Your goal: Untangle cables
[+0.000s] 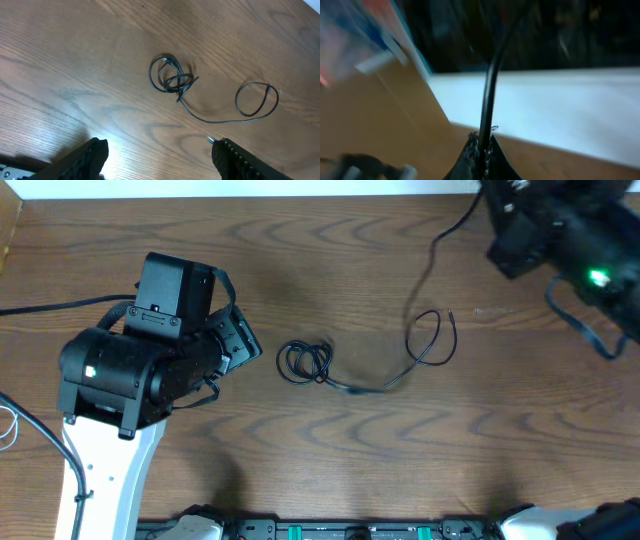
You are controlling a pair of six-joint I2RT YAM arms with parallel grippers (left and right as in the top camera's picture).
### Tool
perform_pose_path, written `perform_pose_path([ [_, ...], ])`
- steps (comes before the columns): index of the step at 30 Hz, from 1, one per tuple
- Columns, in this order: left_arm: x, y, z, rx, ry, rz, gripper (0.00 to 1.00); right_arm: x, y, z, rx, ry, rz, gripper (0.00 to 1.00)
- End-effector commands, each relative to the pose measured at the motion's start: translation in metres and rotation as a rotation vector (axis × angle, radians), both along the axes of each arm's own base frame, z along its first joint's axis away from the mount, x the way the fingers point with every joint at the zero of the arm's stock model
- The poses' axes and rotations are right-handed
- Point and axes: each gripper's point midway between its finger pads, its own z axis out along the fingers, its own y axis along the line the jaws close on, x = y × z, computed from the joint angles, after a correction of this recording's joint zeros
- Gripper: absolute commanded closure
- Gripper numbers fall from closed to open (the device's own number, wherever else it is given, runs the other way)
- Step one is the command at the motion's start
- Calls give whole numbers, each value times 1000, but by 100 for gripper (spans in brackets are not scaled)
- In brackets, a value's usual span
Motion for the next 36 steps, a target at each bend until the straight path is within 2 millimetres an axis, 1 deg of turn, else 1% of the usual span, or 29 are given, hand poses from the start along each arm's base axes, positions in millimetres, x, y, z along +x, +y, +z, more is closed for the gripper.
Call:
perform_pose_path([
  [1, -1, 4, 5, 11, -20, 3, 28, 7, 3, 7, 120, 42, -1, 98],
  [3, -2, 0, 5, -6, -14, -11, 28, 7, 3, 8, 148, 56, 0, 98],
  [4, -2, -5, 6, -19, -16, -47, 28, 8, 3, 7, 156, 67, 0, 99],
  [7, 1, -25, 12, -51, -64, -234, 28, 13, 5, 0, 174, 110, -3, 99],
  [8, 2, -34, 16, -74, -83, -293, 22, 16, 7, -3, 191, 134, -4, 98],
  [9, 2, -41, 18, -100, -96, -332, 22, 19, 8, -6, 220, 167, -6, 99],
  [13, 2, -74, 37, -228, -178, -518, 22, 36, 16, -25, 352, 333, -21, 99],
  [15, 4, -86, 48, -274, -227, -576, 21, 47, 22, -43, 393, 435, -35, 99],
  [17, 8, -91, 55, -294, -267, -595, 17, 55, 26, -59, 384, 494, -53, 99],
  [20, 15, -99, 69, -324, -335, -621, 16, 64, 30, -86, 365, 592, -81, 99],
  [23, 23, -101, 78, -339, -383, -613, 16, 65, 36, -108, 417, 729, -109, 99],
  [27, 31, -104, 90, -374, -423, -582, 16, 63, 45, -131, 437, 851, -138, 99],
  [31, 36, -109, 102, -413, -464, -574, 16, 63, 49, -143, 430, 900, -151, 99],
  [36, 18, -132, 119, -534, -486, -716, 16, 63, 52, -151, 473, 963, -177, 99],
])
